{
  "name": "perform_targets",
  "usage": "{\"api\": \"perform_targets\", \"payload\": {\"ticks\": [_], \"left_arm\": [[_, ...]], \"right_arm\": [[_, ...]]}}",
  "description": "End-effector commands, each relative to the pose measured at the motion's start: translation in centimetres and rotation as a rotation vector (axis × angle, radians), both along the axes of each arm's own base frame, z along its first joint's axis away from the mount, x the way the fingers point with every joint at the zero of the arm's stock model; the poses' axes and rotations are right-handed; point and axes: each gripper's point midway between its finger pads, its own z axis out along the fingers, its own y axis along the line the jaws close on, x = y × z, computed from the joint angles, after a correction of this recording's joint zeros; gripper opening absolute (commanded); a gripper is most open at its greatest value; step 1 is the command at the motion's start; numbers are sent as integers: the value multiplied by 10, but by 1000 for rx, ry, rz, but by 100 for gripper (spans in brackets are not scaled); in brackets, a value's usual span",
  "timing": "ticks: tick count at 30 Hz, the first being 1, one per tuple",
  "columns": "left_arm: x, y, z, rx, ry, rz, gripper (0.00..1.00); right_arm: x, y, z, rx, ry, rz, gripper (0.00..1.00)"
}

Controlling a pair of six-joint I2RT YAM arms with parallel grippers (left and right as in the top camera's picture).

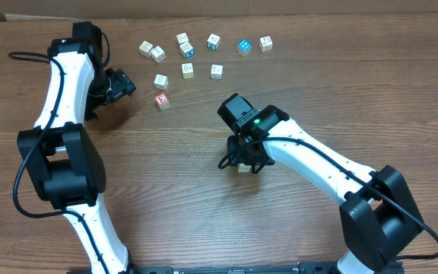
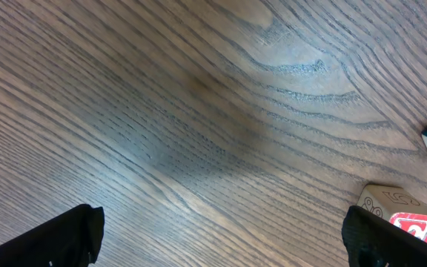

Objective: Form a tower

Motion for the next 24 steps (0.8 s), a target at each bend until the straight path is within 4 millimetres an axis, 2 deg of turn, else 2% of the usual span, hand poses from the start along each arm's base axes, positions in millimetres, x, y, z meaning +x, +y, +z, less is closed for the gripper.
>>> {"api": "perform_targets", "payload": {"ticks": [1, 10, 16, 24], "left_arm": [[4, 1, 16, 14, -39, -17, 100], [4, 1, 16, 14, -39, -17, 100], [4, 1, 16, 14, -39, -17, 99], [4, 1, 16, 14, -39, -17, 99]], "right_arm": [[0, -2, -1, -13, -11, -7, 60], [0, -2, -6, -7, -14, -29, 58], [2, 0, -5, 3, -20, -29, 45], [2, 0, -5, 1, -19, -28, 36]]}}
